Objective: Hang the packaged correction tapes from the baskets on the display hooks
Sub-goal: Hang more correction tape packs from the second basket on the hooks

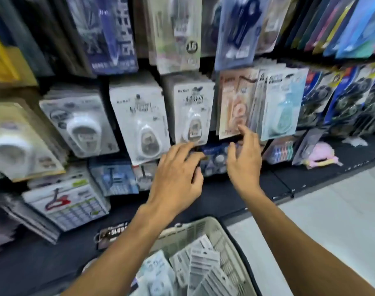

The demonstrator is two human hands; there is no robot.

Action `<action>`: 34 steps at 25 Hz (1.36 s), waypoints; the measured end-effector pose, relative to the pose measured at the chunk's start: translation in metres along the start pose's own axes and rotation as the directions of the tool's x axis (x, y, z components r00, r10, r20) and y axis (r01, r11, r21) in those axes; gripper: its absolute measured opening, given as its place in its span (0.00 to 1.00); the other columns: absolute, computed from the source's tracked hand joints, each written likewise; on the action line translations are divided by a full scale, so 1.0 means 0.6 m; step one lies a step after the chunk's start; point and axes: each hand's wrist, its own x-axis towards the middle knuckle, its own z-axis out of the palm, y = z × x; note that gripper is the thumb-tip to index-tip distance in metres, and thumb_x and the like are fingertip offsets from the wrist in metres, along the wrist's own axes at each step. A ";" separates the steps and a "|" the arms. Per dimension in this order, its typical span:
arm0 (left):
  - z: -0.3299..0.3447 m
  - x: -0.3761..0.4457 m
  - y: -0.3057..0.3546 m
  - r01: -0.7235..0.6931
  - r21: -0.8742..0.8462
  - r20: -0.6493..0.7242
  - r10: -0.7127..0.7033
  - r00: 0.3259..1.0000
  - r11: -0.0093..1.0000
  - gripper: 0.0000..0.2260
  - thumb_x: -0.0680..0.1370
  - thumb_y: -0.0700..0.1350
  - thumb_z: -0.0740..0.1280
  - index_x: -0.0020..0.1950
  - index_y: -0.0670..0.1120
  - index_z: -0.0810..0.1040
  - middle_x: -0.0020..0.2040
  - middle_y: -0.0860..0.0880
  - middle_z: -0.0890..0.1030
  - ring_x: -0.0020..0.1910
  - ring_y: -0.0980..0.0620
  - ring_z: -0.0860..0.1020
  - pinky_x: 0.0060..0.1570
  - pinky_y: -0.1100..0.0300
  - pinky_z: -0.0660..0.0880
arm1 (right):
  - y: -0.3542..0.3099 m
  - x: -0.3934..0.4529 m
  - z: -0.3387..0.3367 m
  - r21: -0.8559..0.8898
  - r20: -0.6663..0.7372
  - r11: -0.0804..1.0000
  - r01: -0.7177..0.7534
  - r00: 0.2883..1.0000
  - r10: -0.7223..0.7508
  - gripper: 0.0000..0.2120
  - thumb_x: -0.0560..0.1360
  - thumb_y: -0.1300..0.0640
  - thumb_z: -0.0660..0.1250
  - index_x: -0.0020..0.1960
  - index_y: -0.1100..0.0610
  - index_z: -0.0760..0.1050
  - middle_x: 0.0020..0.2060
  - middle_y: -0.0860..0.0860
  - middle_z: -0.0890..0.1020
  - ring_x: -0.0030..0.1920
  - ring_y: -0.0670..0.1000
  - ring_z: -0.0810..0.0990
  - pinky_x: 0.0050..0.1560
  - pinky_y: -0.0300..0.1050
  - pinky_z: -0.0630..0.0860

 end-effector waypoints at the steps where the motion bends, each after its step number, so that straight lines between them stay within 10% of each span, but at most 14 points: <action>1: 0.023 -0.057 -0.011 0.092 -0.058 0.046 -0.090 0.995 0.994 0.13 0.77 0.43 0.66 0.61 0.45 0.81 0.63 0.46 0.81 0.64 0.44 0.76 0.64 0.48 0.74 | 0.015 -0.069 0.015 0.046 0.014 0.996 -0.074 0.997 0.074 0.16 0.79 0.58 0.60 0.67 0.52 0.71 0.58 0.51 0.78 0.55 0.55 0.78 0.55 0.50 0.75; 4: 0.107 -0.271 -0.058 0.485 0.010 0.518 -0.419 0.746 0.874 0.11 0.78 0.45 0.66 0.59 0.50 0.81 0.57 0.49 0.84 0.57 0.46 0.80 0.57 0.51 0.77 | 0.084 -0.304 0.060 -0.136 0.475 0.959 -0.249 0.833 0.284 0.11 0.78 0.58 0.63 0.59 0.53 0.76 0.49 0.51 0.84 0.49 0.56 0.82 0.47 0.45 0.73; 7: 0.176 -0.464 -0.098 0.537 0.254 0.780 -0.499 0.378 0.804 0.13 0.79 0.46 0.66 0.64 0.53 0.79 0.62 0.49 0.83 0.60 0.48 0.81 0.58 0.55 0.77 | 0.177 -0.459 0.072 -0.530 0.782 0.846 0.053 0.418 0.463 0.22 0.78 0.58 0.64 0.71 0.55 0.70 0.69 0.56 0.76 0.66 0.58 0.76 0.65 0.48 0.72; 9: 0.214 -0.533 -0.109 0.505 0.288 0.845 -0.464 0.265 0.814 0.16 0.78 0.45 0.67 0.66 0.53 0.78 0.64 0.49 0.82 0.62 0.48 0.80 0.61 0.56 0.76 | 0.219 -0.483 0.076 -0.559 0.818 0.771 0.304 0.352 0.455 0.33 0.78 0.59 0.62 0.80 0.53 0.54 0.81 0.56 0.57 0.78 0.60 0.59 0.77 0.55 0.57; 11: 0.246 -0.552 -0.114 0.545 0.252 0.854 -0.449 0.264 0.799 0.19 0.77 0.44 0.69 0.68 0.54 0.77 0.66 0.49 0.81 0.63 0.48 0.80 0.61 0.57 0.76 | 0.234 -0.471 0.095 -0.504 0.863 0.703 0.502 0.327 0.385 0.39 0.78 0.60 0.62 0.82 0.53 0.43 0.82 0.57 0.47 0.80 0.61 0.51 0.78 0.59 0.50; 13: 0.274 -0.544 -0.116 0.639 0.168 0.825 -0.462 0.326 0.751 0.22 0.77 0.44 0.70 0.71 0.54 0.74 0.70 0.50 0.78 0.65 0.50 0.79 0.61 0.57 0.77 | 0.236 -0.450 0.120 -0.517 0.856 0.709 0.480 0.310 0.414 0.39 0.76 0.58 0.66 0.81 0.54 0.49 0.78 0.59 0.63 0.75 0.61 0.65 0.75 0.58 0.60; 18: 0.322 -0.524 -0.106 0.751 0.001 0.782 -0.468 0.411 0.661 0.37 0.76 0.46 0.74 0.81 0.54 0.60 0.79 0.48 0.67 0.76 0.47 0.67 0.71 0.54 0.68 | 0.231 -0.431 0.109 -0.579 0.797 0.789 0.208 -0.058 0.601 0.20 0.71 0.48 0.76 0.59 0.54 0.77 0.55 0.52 0.83 0.55 0.54 0.82 0.53 0.44 0.78; 20: 0.322 -0.526 -0.091 0.708 -0.081 0.784 -0.394 0.480 0.702 0.43 0.74 0.51 0.75 0.83 0.56 0.53 0.82 0.51 0.59 0.80 0.48 0.59 0.77 0.52 0.58 | 0.227 -0.429 0.100 -0.641 0.767 0.766 -0.058 -0.084 0.636 0.10 0.72 0.56 0.76 0.50 0.56 0.79 0.48 0.52 0.86 0.46 0.51 0.85 0.40 0.40 0.78; 23: 0.311 -0.534 -0.078 0.598 -0.205 0.772 -0.248 0.586 0.774 0.51 0.69 0.67 0.73 0.80 0.65 0.41 0.82 0.59 0.49 0.81 0.56 0.49 0.79 0.50 0.46 | 0.218 -0.410 0.110 -0.620 0.638 0.420 -0.662 -0.114 0.762 0.02 0.75 0.64 0.69 0.46 0.63 0.78 0.33 0.55 0.85 0.29 0.50 0.83 0.29 0.41 0.79; 25: 0.302 -0.532 -0.070 0.587 -0.225 0.771 -0.227 0.595 0.778 0.54 0.65 0.73 0.71 0.77 0.71 0.36 0.80 0.64 0.46 0.77 0.62 0.46 0.76 0.53 0.43 | 0.212 -0.403 0.115 -0.556 0.571 0.162 -0.815 -0.234 0.787 0.04 0.77 0.64 0.65 0.46 0.63 0.77 0.27 0.55 0.82 0.23 0.50 0.76 0.30 0.46 0.81; 28: 0.306 -0.522 -0.078 0.581 -0.127 0.554 -0.428 0.714 0.804 0.45 0.70 0.62 0.77 0.80 0.60 0.55 0.76 0.53 0.69 0.70 0.56 0.67 0.72 0.55 0.61 | 0.203 -0.416 0.114 -0.442 0.657 -0.086 -0.893 -0.388 0.646 0.11 0.81 0.58 0.60 0.48 0.63 0.78 0.28 0.54 0.77 0.25 0.49 0.74 0.40 0.55 0.83; 31: 0.306 -0.514 -0.114 0.729 -0.029 0.540 -0.603 0.588 0.684 0.32 0.76 0.53 0.74 0.76 0.55 0.63 0.60 0.51 0.81 0.45 0.58 0.78 0.40 0.73 0.74 | 0.208 -0.461 0.128 -0.298 0.750 -0.280 -0.913 -0.405 0.523 0.32 0.81 0.38 0.53 0.48 0.63 0.81 0.35 0.58 0.83 0.35 0.56 0.83 0.46 0.59 0.82; 34: 0.292 -0.536 -0.146 0.863 -0.020 0.505 -0.740 0.445 0.505 0.29 0.73 0.57 0.77 0.69 0.55 0.68 0.50 0.58 0.82 0.34 0.67 0.75 0.27 0.79 0.69 | 0.228 -0.509 0.154 -0.293 0.468 -0.202 -0.935 -0.324 0.822 0.28 0.78 0.39 0.66 0.65 0.61 0.74 0.56 0.61 0.83 0.57 0.63 0.81 0.56 0.61 0.80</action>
